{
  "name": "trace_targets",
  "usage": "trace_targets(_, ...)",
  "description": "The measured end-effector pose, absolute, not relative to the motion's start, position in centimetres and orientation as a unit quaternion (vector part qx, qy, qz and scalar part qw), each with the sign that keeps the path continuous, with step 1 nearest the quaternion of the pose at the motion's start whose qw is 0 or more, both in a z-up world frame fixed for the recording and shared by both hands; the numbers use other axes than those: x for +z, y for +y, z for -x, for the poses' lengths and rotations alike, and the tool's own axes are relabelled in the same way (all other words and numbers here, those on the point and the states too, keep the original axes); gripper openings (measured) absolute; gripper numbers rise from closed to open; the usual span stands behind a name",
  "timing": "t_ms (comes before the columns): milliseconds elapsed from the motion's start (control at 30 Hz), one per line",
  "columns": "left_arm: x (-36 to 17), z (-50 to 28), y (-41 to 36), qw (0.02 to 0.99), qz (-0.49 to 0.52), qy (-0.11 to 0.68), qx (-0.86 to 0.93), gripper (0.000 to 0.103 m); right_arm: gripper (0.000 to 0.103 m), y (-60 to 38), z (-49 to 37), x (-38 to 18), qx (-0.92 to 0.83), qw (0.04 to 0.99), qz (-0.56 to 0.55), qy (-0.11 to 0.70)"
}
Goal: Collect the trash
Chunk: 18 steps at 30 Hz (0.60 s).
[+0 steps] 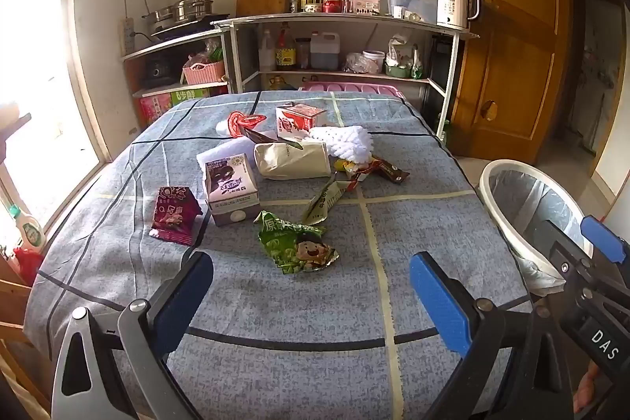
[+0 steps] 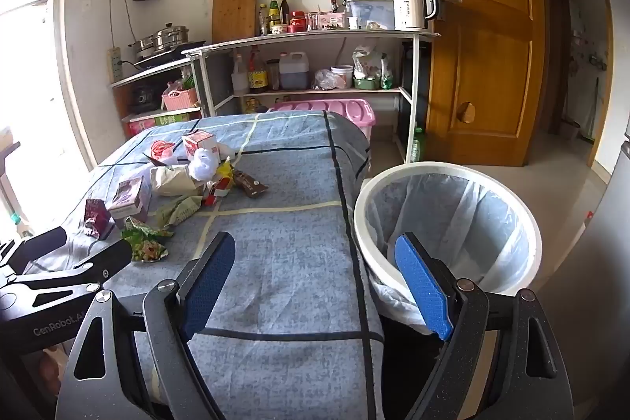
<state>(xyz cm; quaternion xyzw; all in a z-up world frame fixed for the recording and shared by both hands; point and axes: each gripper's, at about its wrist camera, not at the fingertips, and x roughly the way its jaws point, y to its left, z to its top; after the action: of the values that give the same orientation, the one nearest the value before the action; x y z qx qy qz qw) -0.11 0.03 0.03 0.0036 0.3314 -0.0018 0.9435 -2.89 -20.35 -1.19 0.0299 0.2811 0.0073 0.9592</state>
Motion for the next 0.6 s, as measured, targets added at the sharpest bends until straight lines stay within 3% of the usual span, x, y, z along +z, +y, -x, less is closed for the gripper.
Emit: trace_targets(600, 0.21, 0.26, 0.35, 0.941, -0.005, 0.339, 0.002, 0.101, 0.084, -20.48, 3.1, -1.2, 0.007, 0.958, -0.038, 0.283)
